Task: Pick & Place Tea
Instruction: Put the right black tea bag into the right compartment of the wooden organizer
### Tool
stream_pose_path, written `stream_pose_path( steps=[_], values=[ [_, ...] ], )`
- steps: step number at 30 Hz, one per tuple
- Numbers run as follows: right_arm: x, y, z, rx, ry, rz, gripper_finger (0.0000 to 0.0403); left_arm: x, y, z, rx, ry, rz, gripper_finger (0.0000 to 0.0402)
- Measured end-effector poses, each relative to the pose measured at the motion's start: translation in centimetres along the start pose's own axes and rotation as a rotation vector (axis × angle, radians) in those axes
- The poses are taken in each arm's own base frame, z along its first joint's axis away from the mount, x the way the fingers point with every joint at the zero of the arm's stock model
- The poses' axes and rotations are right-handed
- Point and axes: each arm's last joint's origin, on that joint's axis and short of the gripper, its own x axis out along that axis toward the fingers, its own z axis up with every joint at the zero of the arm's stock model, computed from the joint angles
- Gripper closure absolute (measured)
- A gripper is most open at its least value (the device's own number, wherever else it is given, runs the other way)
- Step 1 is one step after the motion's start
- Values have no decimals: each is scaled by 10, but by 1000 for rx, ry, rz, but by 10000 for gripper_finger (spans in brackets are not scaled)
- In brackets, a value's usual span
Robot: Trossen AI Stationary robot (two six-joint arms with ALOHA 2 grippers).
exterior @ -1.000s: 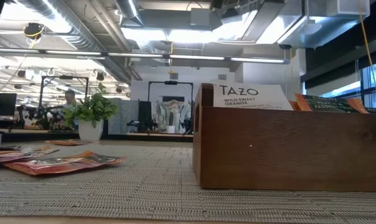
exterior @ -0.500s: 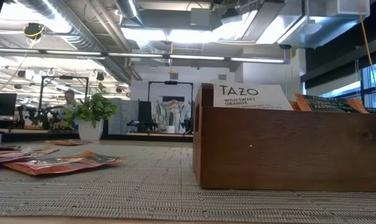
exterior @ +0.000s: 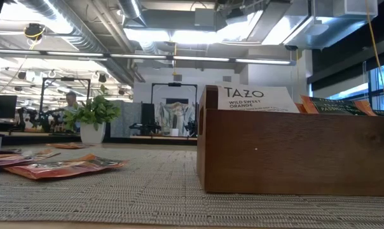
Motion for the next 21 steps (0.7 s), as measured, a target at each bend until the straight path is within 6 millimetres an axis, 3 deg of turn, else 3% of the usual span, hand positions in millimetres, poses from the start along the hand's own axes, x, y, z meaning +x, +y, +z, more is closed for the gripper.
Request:
stream_pose_path(
  steps=[7, 13, 21],
  values=[
    [-10, 0, -3, 4, -27, -19, 399, 0, 0, -5, -71, 58, -1, 356],
    [-28, 5, -24, 15, -74, -71, 399, -8, -1, 2, -68, 51, -21, 302],
    [-6, 13, -69, 24, -154, -26, 399, -18, 0, 12, -68, 32, -39, 286]
  ],
)
